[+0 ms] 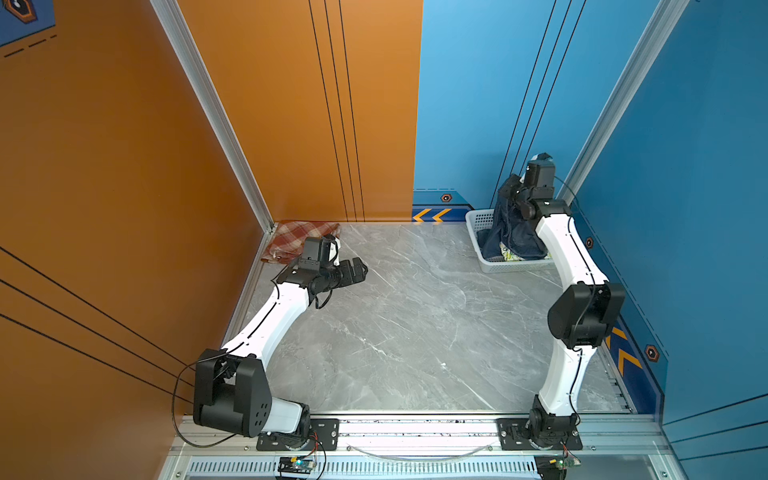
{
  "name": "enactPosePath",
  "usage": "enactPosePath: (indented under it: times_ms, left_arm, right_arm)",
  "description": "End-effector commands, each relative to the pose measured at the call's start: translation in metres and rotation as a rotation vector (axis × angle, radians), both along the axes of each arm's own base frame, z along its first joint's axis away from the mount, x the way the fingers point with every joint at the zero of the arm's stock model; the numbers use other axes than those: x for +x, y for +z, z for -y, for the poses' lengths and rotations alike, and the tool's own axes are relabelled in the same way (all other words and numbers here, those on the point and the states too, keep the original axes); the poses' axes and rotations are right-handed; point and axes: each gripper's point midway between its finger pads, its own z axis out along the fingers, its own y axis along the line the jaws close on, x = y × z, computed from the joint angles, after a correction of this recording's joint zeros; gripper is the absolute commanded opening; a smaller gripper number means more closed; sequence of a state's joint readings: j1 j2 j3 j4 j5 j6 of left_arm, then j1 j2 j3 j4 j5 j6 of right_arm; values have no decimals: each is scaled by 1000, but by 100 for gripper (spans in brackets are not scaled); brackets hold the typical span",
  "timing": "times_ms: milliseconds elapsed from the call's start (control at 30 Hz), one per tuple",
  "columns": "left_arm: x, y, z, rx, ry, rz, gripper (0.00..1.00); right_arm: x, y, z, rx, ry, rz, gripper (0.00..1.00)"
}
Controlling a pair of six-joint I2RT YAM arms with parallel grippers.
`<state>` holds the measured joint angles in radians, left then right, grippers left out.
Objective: Fold and stack the skirts
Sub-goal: 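Grasp the blue denim skirt in the basket with the right gripper and lift it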
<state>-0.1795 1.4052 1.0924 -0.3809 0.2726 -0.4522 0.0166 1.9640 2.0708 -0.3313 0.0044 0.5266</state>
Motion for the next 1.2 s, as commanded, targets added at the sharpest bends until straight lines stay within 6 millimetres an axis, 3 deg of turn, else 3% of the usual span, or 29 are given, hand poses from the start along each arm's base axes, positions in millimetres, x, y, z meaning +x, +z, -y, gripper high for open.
enactPosePath:
  times_ms: [0, 167, 333, 700, 967, 1067, 1167]
  left_arm:
    - [-1, 27, 1, -53, -11, 88, 100]
    - [0, 33, -4, -83, 14, 118, 100]
    - [1, 32, -8, -91, 19, 118, 100]
    - [4, 33, -25, -86, 56, 123, 98]
    - [7, 34, -37, -95, 87, 121, 98]
    - [6, 38, -44, -84, 108, 137, 98]
    - [5, 43, -51, -56, 124, 159, 98]
  right_arm:
    - [-27, 70, 12, -37, -16, 141, 0]
    - [-51, 120, 13, -58, -13, 240, 0]
    - [-61, 154, 9, -61, -2, 315, 0]
    - [-123, 235, -42, -136, 56, 497, 0]
    - [-190, 275, -107, -224, 166, 594, 0]
    - [-212, 273, -138, -219, 236, 600, 0]
    - [-226, 260, -170, -197, 305, 586, 0]
